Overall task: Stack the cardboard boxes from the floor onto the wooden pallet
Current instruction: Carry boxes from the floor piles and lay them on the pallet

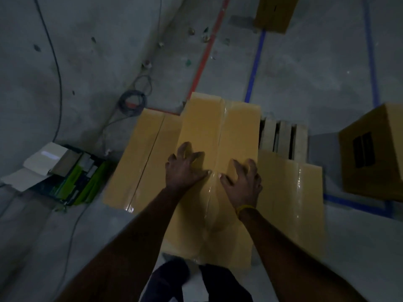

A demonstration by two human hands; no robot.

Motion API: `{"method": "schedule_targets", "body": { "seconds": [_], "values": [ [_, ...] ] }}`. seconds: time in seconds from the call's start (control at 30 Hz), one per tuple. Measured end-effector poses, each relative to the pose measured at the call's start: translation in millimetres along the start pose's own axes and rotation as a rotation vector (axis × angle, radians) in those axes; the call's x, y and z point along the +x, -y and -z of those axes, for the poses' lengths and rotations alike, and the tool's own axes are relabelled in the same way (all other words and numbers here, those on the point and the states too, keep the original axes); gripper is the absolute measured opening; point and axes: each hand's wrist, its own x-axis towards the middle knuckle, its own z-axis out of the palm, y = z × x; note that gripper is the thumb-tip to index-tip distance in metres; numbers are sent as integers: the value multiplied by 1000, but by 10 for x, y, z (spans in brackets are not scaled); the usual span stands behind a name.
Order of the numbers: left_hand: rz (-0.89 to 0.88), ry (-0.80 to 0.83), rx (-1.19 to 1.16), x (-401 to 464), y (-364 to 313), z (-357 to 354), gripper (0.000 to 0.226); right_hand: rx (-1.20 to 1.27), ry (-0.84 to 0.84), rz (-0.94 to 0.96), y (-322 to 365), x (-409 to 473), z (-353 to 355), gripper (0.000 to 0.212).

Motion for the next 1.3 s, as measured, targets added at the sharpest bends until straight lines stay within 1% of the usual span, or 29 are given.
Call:
{"method": "schedule_targets", "body": {
  "seconds": [0.13, 0.27, 0.47, 0.53, 0.6, 0.63, 0.7, 0.73, 0.8, 0.83, 0.9, 0.97, 1.03, 1.17, 1.3],
  "values": [
    [-28, 44, -22, 376, 404, -303, 81, -14, 47, -3, -35, 265, -496, 79],
    [-32, 88, -29, 714, 813, -735, 79, -4, 53, -18, -173, 495, -1077, 81],
    [-20, 108, -11, 1001, 1258, -1283, 77, -8, 101, -28, -398, 778, -1775, 82],
    [-14, 120, -31, 1053, 1357, -1420, 77, 2, 160, -58, -478, 832, -1951, 83],
    [23, 143, -54, 1107, 1431, -1533, 79, -37, 247, -45, -549, 892, -2114, 87],
    [37, 181, -35, 1123, 1468, -1588, 80, -84, 293, -16, -586, 919, -2198, 91],
    [14, 272, 105, 1134, 1536, -1700, 83, -168, 382, 3, -644, 971, -2312, 99],
    [6, 315, 158, 1120, 1558, -1735, 84, -185, 416, -19, -653, 988, -2330, 101],
    [31, 381, 160, 1075, 1546, -1740, 86, -206, 475, -56, -609, 1019, -2269, 104],
    [42, 410, 146, 1047, 1511, -1719, 87, -222, 501, -66, -562, 1027, -2207, 103],
    [50, 440, 141, 966, 1391, -1596, 85, -236, 520, -88, -391, 1007, -2037, 95],
    [40, 423, 139, 845, 1258, -1398, 82, -239, 471, -92, -156, 891, -1842, 83],
    [2, 396, 111, 685, 1116, -1166, 78, -251, 400, -78, 78, 675, -1634, 76],
    [-106, 309, 60, 307, 857, -734, 72, -277, 286, -88, 391, 145, -1210, 73],
    [-201, 269, 80, -38, 701, -432, 69, -272, 210, -145, 510, -370, -797, 73]
  ]
}}
